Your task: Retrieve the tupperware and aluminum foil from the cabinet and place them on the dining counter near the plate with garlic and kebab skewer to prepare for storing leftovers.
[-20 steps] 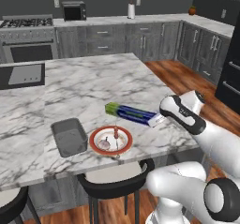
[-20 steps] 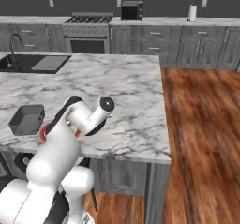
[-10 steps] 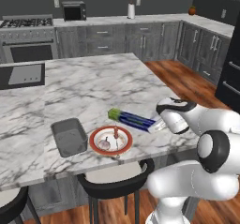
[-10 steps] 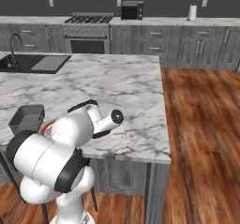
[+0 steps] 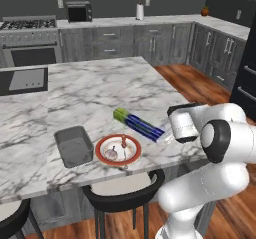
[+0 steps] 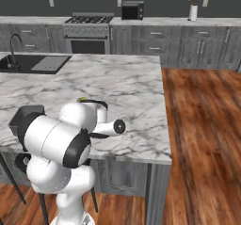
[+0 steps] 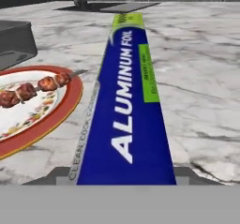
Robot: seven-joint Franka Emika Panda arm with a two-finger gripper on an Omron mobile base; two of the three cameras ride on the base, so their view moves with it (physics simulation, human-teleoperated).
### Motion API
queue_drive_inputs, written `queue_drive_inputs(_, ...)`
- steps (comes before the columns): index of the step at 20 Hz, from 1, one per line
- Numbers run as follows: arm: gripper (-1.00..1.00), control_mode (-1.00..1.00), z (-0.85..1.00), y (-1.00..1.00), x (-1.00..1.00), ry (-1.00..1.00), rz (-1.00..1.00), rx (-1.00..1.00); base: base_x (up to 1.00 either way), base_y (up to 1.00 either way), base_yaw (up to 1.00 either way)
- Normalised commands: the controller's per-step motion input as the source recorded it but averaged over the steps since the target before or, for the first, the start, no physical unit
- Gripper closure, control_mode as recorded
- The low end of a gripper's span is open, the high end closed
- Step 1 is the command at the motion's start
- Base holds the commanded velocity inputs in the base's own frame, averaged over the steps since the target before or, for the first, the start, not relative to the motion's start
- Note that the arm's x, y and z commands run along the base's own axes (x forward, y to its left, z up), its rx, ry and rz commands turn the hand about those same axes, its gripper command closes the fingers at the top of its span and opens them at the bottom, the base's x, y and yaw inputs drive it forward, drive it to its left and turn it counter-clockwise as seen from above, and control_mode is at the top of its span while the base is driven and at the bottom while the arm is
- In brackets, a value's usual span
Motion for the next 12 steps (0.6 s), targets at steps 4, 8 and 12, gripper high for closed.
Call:
queue_drive_inputs(4,-1.00,-1.00,1.00,-0.06,-0.38,-0.23,-0.07,0.00,0.00,0.00,0.00)
queue_drive_inputs(8,-1.00,-1.00,1.00,0.00,-0.13,-0.13,-0.13,0.00,0.00,0.00,0.00)
queue_drive_inputs(12,-1.00,-1.00,1.00,-0.10,-0.09,-0.01,-0.15,0.00,0.00,0.00,0.00)
